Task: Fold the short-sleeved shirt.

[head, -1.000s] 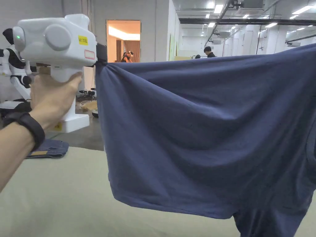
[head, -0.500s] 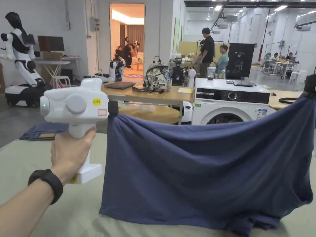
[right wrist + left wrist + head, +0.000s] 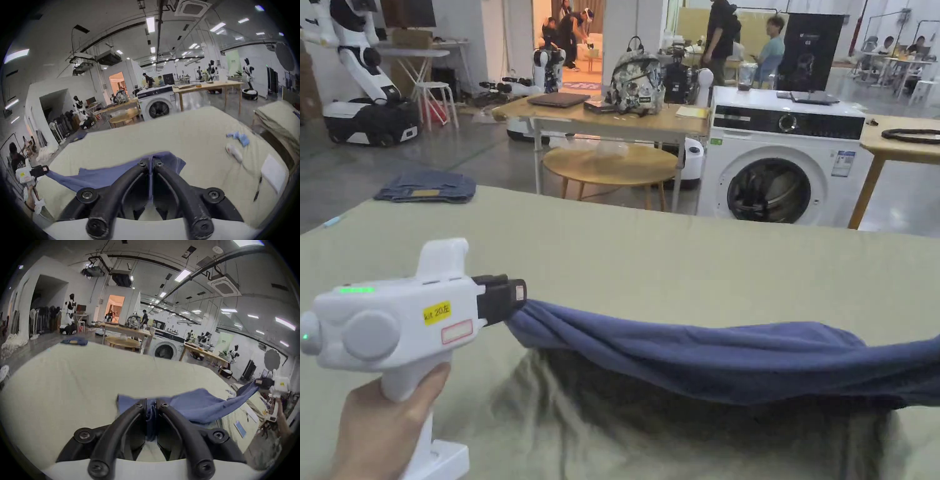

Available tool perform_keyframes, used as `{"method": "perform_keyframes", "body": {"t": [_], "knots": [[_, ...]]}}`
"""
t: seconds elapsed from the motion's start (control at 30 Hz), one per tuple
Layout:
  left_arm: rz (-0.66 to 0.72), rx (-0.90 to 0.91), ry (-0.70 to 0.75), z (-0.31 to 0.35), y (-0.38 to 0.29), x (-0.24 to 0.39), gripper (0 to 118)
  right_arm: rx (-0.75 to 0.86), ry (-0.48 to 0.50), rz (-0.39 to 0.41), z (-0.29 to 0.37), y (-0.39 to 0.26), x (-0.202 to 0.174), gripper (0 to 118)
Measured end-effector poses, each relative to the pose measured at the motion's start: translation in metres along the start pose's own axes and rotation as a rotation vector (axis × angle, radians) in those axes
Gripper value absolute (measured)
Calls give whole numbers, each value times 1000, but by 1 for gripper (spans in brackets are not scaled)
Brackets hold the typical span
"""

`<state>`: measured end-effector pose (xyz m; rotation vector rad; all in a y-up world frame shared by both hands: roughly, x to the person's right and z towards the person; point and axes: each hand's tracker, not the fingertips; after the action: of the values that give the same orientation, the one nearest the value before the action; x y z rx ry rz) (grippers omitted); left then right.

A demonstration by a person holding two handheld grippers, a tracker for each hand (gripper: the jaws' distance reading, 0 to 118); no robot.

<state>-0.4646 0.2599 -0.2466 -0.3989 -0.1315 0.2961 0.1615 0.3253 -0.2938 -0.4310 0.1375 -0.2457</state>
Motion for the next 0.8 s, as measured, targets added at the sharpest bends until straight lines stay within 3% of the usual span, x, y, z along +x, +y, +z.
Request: {"method": "perform_keyframes", "body": {"t": [0.13, 0.27, 0.43, 0.47, 0.5, 0.53, 0.57, 0.63, 0.67, 0.8], "knots": [[34, -36, 42, 58, -89, 10, 5, -73, -83, -32, 48, -98, 19, 2], [60, -142, 118, 93, -156, 11, 5, -178, -132, -129, 75, -175, 35, 2], [98, -243, 132, 102, -201, -7, 5, -285, -206, -67, 85, -230, 44, 3], [107, -245, 130, 103, -206, -9, 6, -276, -208, -68, 87, -237, 44, 9], [121, -240, 119, 104, -210, -10, 21, -282, -201, -72, 89, -241, 45, 27], [134, -232, 104, 107, -209, -9, 44, -290, -192, -64, 89, -244, 46, 44], [141, -226, 90, 108, -210, -11, 57, -297, -193, -40, 88, -247, 45, 51], [131, -224, 128, 110, -209, -10, 66, -307, -239, 21, 90, -250, 44, 51], [102, -195, 172, 114, -209, -9, 72, -299, -239, 14, 92, -251, 45, 52], [82, -106, 160, 133, -195, 3, 72, -261, -212, -17, 110, -243, 49, 52]]}}
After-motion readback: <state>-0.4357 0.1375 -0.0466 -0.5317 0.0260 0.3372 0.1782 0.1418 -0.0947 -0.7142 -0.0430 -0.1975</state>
